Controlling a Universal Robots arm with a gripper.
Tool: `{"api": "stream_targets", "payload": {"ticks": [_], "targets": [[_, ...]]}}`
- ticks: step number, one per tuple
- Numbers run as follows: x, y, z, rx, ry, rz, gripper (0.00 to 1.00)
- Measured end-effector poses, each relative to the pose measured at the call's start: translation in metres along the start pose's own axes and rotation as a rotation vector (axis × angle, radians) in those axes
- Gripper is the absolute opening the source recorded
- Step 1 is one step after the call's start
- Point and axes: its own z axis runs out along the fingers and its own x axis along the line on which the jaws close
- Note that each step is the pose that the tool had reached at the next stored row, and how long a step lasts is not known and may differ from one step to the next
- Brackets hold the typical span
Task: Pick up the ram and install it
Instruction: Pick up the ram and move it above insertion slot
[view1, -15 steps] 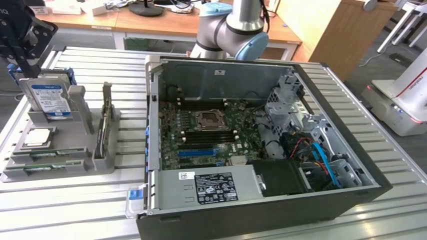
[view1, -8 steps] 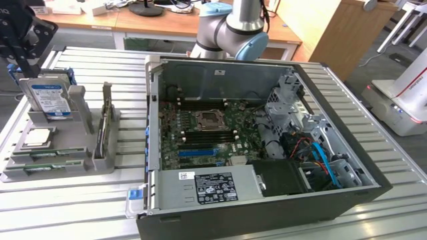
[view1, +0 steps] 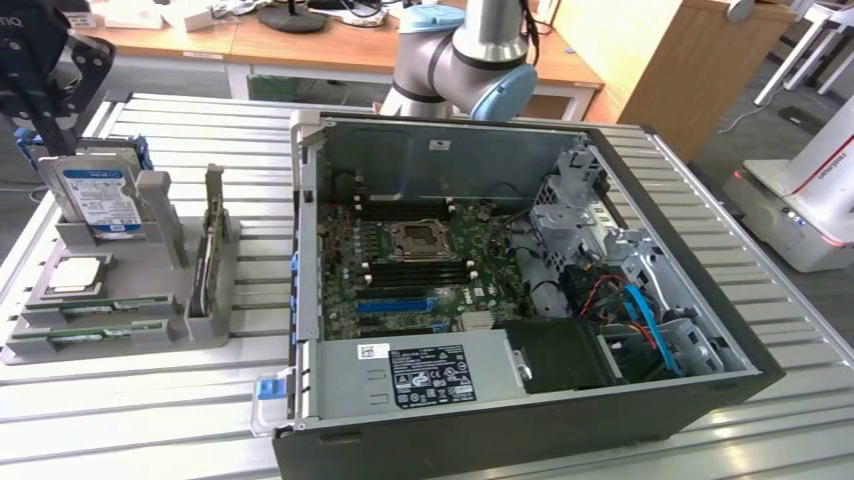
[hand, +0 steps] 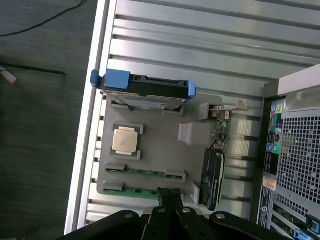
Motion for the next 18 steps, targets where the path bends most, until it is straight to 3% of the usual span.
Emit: {"api": "stream_targets", "payload": {"ticks": [18], "targets": [[0.0,0.0,0.0005,0.0004,0.0148,-0.326,0.11]]}}
